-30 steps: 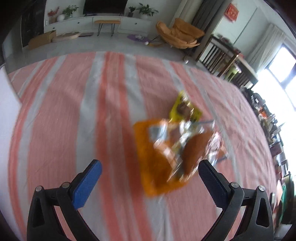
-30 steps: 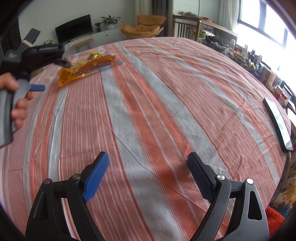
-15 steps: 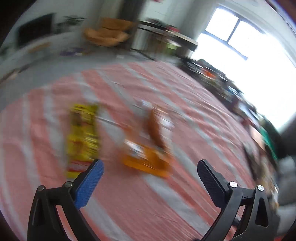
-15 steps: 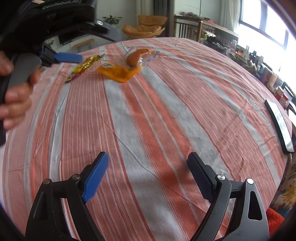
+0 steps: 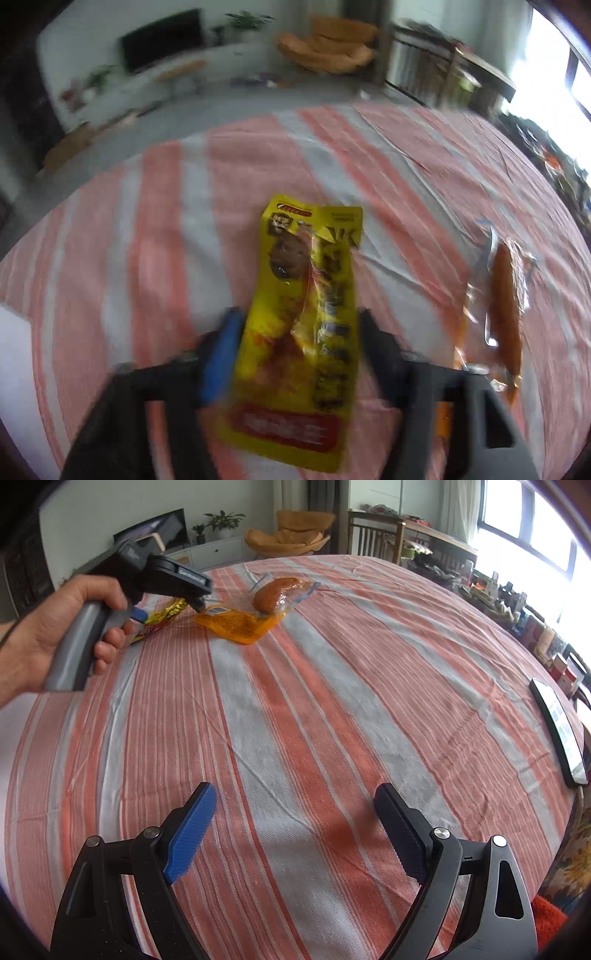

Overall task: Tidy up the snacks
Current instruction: 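Grasp the yellow spicy strip packet with the left tool and lift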

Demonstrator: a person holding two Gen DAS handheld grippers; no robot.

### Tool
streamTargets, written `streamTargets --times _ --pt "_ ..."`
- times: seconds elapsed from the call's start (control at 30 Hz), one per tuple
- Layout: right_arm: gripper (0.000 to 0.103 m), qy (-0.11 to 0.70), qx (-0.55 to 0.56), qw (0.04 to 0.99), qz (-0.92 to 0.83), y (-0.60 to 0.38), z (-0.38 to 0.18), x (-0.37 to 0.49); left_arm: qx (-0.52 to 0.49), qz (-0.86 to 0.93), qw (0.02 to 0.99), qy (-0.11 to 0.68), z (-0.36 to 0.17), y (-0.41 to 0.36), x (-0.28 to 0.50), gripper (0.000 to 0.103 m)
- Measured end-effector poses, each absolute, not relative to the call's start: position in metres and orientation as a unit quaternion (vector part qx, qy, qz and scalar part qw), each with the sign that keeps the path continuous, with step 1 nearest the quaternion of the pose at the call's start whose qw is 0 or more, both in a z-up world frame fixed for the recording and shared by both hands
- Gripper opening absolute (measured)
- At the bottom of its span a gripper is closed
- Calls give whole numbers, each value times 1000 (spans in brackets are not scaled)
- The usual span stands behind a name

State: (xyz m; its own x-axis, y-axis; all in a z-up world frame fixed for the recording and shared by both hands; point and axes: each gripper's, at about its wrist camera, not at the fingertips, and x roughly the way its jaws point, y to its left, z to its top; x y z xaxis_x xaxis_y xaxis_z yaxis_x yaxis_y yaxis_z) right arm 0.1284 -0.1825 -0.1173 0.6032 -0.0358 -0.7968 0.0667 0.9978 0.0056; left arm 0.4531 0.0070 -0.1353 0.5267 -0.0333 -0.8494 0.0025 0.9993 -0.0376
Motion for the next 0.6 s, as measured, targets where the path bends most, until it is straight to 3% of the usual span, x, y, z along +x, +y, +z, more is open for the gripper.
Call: streamTargets --times 0.13,0.4,0.5,0.57,0.6 --pt "90 445 17 895 -28 -182 -117 130 -58 12 882 467 -136 29 415 50" --pt "90 444 17 895 -28 -182 -117 130 -53 28 877 476 -143 39 276 54" --pt "90 444 17 896 -25 -181 -117 133 -12 17 883 469 -144 25 250 60" --pt "90 444 17 896 -25 -181 -117 134 1 18 888 460 -146 27 252 78" --pt "90 444 17 896 -25 -181 -117 134 1 21 889 457 -148 31 251 82"
